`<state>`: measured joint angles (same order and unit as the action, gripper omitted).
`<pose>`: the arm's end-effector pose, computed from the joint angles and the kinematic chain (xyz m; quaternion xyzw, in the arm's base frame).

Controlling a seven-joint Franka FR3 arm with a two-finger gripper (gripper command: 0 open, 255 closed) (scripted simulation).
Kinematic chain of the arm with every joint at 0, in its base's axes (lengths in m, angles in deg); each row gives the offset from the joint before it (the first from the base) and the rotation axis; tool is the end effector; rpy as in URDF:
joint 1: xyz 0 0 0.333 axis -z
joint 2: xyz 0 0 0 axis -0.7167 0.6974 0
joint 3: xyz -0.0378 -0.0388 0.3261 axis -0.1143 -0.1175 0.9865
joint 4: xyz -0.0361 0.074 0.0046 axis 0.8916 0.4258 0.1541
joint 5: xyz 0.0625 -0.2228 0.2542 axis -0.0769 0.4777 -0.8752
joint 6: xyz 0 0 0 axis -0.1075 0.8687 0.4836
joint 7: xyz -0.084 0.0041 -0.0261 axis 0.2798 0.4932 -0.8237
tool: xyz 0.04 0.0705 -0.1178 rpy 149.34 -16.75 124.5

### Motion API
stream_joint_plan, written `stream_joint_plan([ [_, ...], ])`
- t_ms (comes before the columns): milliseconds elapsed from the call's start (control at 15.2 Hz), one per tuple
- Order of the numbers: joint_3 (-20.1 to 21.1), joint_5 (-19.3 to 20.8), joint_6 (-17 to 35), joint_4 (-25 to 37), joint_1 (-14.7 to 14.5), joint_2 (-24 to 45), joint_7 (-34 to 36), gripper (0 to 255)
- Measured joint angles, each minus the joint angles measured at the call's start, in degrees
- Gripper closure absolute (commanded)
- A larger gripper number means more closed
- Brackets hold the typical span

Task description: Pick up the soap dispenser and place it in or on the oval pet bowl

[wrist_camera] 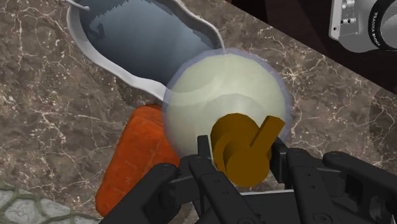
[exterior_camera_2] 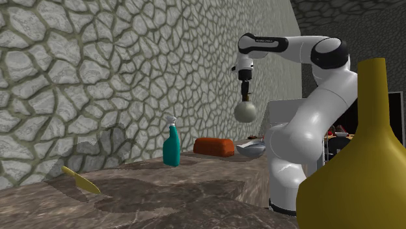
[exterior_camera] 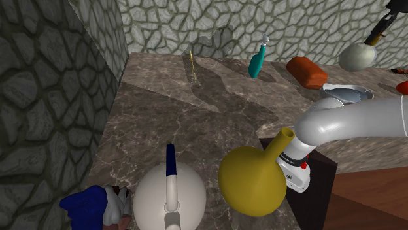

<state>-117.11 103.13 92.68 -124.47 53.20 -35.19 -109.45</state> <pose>-0.0328 -0.3829 0.6483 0.9957 -0.0902 0.0097 0.0163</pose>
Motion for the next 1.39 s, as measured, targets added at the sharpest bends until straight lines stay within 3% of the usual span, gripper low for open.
stream_joint_plan([
  [396, -12.34, 2.45, -1.36, 13.45, -7.06, 5.12, -10.14, 255],
  [726, -24.35, 4.16, -2.84, 25.10, -16.75, 7.79, -17.07, 255],
  [858, -25.08, 4.72, -1.72, 24.17, -16.89, 7.17, -17.23, 255],
  [1386, -22.82, 5.98, 3.64, 14.80, -12.08, 3.88, -15.16, 255],
])
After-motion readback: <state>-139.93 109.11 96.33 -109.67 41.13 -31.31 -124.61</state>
